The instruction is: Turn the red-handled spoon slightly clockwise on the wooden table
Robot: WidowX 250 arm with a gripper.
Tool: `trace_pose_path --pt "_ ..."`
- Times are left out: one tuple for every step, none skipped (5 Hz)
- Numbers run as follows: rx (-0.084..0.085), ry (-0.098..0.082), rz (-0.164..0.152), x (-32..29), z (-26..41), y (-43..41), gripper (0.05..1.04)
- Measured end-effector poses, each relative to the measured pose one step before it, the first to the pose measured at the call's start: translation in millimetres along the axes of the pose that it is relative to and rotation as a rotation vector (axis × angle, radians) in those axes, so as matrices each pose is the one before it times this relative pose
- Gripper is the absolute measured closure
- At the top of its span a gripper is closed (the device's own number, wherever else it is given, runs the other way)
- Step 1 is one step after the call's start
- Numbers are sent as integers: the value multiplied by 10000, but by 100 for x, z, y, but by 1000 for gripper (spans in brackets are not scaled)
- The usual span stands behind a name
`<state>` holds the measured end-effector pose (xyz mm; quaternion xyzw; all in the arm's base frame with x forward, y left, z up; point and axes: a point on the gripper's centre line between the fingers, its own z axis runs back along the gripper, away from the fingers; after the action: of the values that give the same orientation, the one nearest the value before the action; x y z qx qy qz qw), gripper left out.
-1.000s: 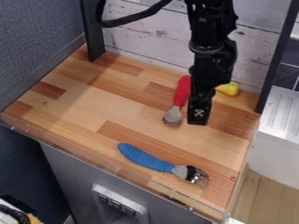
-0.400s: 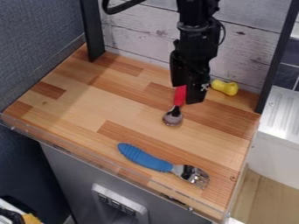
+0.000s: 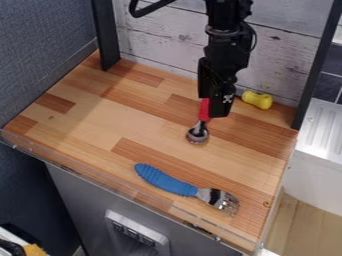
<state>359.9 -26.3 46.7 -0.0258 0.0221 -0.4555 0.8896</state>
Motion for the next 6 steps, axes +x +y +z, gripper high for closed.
trace_pose_path --pt "56 303 -1685 -77 -1150 666 85" --pt "311 199 -1170 406 -274 207 85" --pt "206 283 -55 -100 -611 351 83" --pt "184 146 1072 173 -303 -106 83" --pt "192 55 1828 -105 -418 -205 83" --pt "227 13 1463 -326 -118 -564 87"
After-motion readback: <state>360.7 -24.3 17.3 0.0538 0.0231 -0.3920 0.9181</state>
